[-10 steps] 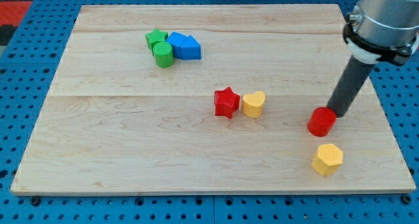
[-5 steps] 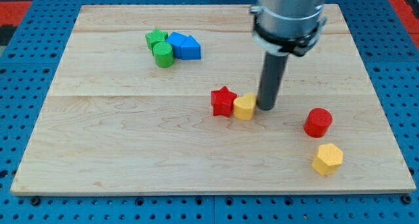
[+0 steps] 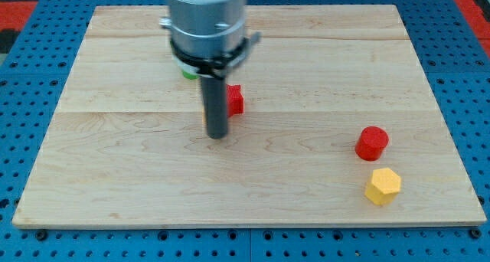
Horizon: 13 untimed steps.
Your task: Move the red star into the vertical line of the red circle
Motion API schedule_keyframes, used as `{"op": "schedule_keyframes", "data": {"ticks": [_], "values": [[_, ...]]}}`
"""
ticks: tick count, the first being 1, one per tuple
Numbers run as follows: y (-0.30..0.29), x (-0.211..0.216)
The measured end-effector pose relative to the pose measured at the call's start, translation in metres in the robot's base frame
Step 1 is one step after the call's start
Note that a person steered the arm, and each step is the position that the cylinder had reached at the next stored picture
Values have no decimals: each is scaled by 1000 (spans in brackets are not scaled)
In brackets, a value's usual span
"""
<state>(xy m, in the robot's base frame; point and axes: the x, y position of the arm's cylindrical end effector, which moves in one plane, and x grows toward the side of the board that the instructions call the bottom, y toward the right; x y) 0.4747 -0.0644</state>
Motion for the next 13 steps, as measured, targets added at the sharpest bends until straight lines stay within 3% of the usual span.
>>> {"op": "schedule_keyframes", "data": {"ticks": [1, 2, 7, 8, 9, 11, 12, 13], "values": [[-35, -22], [-28, -37], [206, -55], [238, -55], [222, -63], [267, -109], [333, -104], [345, -74]]}}
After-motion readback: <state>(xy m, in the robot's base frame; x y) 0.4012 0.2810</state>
